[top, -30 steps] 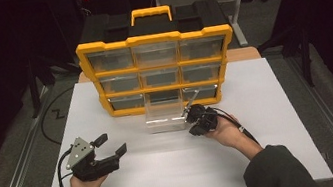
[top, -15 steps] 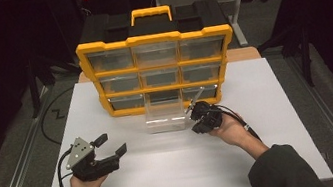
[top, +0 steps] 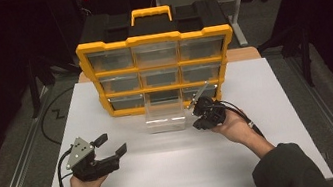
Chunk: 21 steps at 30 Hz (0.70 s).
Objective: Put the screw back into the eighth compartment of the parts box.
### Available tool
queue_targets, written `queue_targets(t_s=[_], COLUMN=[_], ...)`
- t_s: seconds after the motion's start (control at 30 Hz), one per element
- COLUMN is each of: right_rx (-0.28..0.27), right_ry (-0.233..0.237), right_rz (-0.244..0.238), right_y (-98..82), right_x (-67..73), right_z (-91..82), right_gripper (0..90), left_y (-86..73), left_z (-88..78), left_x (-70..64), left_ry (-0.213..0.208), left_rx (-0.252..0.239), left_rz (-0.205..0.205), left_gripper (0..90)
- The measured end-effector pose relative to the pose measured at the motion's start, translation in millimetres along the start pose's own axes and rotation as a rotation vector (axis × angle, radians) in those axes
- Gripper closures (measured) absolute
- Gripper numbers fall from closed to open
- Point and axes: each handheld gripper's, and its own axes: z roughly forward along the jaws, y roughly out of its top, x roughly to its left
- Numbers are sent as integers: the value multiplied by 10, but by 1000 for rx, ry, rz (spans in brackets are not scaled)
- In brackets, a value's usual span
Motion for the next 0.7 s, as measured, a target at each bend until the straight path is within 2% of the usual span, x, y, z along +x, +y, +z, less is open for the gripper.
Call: queue_targets(t_s=[0.7], right_rx=[-81], right_ry=[-28], right_rz=[-25], right_y=[204], right_x=[19], right_z=[-416], right_gripper=[894], left_y=[0], left_z=[4], left_x=[0], left_ry=[-2], left_rx=[0], left_rz=[-1], left_gripper=[236])
